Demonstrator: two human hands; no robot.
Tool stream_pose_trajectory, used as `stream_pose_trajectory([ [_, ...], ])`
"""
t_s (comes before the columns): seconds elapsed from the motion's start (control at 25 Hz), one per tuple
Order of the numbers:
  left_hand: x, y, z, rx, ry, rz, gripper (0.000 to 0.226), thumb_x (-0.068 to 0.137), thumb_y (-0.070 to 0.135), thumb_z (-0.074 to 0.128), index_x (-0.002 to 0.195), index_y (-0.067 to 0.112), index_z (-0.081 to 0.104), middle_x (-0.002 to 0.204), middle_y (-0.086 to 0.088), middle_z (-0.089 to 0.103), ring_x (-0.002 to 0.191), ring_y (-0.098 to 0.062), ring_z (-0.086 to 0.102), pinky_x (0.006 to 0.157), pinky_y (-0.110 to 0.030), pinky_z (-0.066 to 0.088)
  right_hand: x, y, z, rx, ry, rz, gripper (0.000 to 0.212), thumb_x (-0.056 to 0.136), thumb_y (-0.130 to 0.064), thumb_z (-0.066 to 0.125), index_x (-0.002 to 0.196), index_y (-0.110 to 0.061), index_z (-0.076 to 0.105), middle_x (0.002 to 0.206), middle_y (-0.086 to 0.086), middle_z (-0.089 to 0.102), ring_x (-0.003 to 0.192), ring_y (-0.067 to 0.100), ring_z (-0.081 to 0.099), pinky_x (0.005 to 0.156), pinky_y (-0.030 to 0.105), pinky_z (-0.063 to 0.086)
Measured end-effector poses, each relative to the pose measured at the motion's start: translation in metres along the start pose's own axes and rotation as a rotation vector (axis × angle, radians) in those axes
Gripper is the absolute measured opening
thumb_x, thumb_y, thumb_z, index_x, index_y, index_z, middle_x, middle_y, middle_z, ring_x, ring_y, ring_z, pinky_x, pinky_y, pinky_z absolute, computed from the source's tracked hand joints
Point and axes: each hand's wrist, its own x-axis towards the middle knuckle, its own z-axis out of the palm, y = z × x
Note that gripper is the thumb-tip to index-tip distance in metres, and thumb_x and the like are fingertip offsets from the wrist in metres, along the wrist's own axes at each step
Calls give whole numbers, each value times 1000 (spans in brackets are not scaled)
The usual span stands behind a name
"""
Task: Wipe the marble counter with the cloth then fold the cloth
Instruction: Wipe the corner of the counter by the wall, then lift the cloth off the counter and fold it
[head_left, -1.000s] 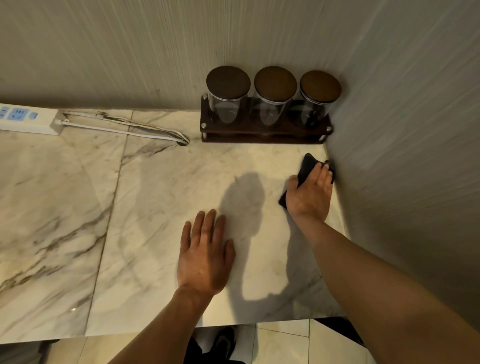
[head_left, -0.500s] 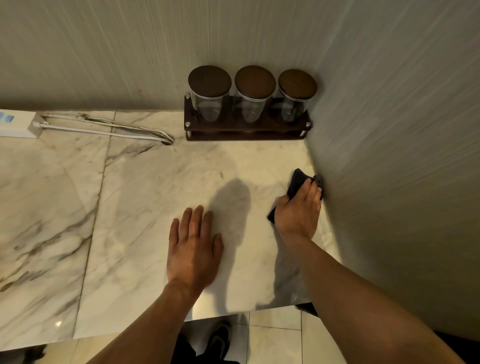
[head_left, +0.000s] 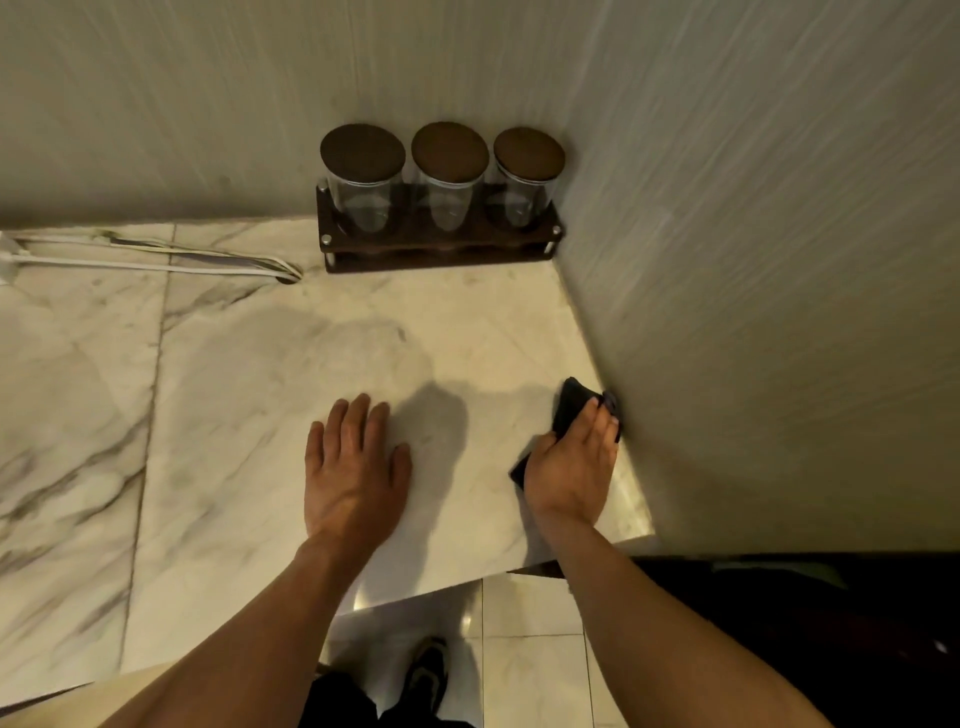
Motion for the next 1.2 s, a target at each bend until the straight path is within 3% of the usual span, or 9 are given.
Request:
stream_pose_trajectory([
  [0.2, 2, -2, -3, -90, -16, -1, 54, 95, 43, 39, 141, 16, 40, 154, -11, 33, 144, -29, 18, 118, -44, 8, -28, 17, -7, 1, 18, 67, 66, 93, -19, 45, 149, -2, 15, 157, 19, 19, 144, 33, 13, 119, 43, 10],
  [0.4, -1, -7, -19, -178, -4, 75, 50, 92, 29, 53, 137, 7, 45, 150, -19, 37, 139, -37, 29, 112, -53, 27, -54, 27, -12, 80, 50, 161, 65, 92, -13, 48, 148, -3, 18, 156, 18, 21, 145, 32, 13, 119, 44, 12],
  [0.6, -36, 7, -37, -277, 36, 178, 51, 89, 25, 60, 136, 8, 47, 149, -17, 39, 138, -35, 32, 111, -52, 31, -79, 30, -16, 204, 79, 260, 64, 92, -6, 49, 148, -2, 19, 158, 18, 17, 146, 32, 7, 118, 46, 13],
  [0.8, -77, 15, -42, -454, -76, 134, 49, 92, 26, 54, 139, 13, 44, 152, -7, 35, 142, -22, 28, 113, -43, 30, -117, 37, -20, 573, 78, 474, 60, 97, -5, 43, 150, -12, 17, 158, 11, 19, 144, 31, 19, 113, 41, 21],
  [0.88, -93, 14, -42, -514, -82, 129, 46, 93, 25, 53, 138, 16, 46, 147, -3, 42, 137, -17, 35, 110, -33, 32, -133, 40, -26, 867, 7, 613, 50, 100, -14, 41, 147, -23, 28, 140, 14, 47, 125, 36, 47, 102, 46, 37],
  [0.92, -101, 13, -43, -546, -90, 119, 44, 93, 25, 53, 136, 18, 47, 142, 1, 46, 131, -14, 40, 106, -26, 33, -141, 43, -32, 1003, -52, 681, 41, 101, -22, 40, 141, -26, 38, 116, 16, 61, 101, 35, 60, 87, 45, 47],
  [1.0, -114, 15, -43, -620, -152, 51, 39, 93, 28, 53, 132, 28, 48, 132, 12, 51, 118, -5, 48, 96, -17, 35, -153, 51, -48, 1257, -223, 876, 34, 98, -27, 43, 129, -15, 52, 77, 14, 61, 65, 28, 58, 59, 34, 48],
  [1.08, -122, 18, -46, -717, -265, -51, 34, 93, 30, 52, 126, 38, 49, 124, 16, 56, 109, -2, 54, 89, -15, 41, -166, 59, -66, 1458, -533, 1077, 41, 84, -23, 58, 116, 1, 62, 72, 19, 67, 61, 31, 63, 54, 33, 52],
  [1.2, -124, 24, -53, -846, -453, -193, 28, 93, 33, 52, 119, 42, 49, 116, 14, 58, 101, 1, 57, 75, -9, 44, -182, 59, -86, 1567, -863, 1127, 45, 67, -23, 72, 97, 11, 71, 83, 28, 69, 68, 40, 68, 61, 42, 58],
])
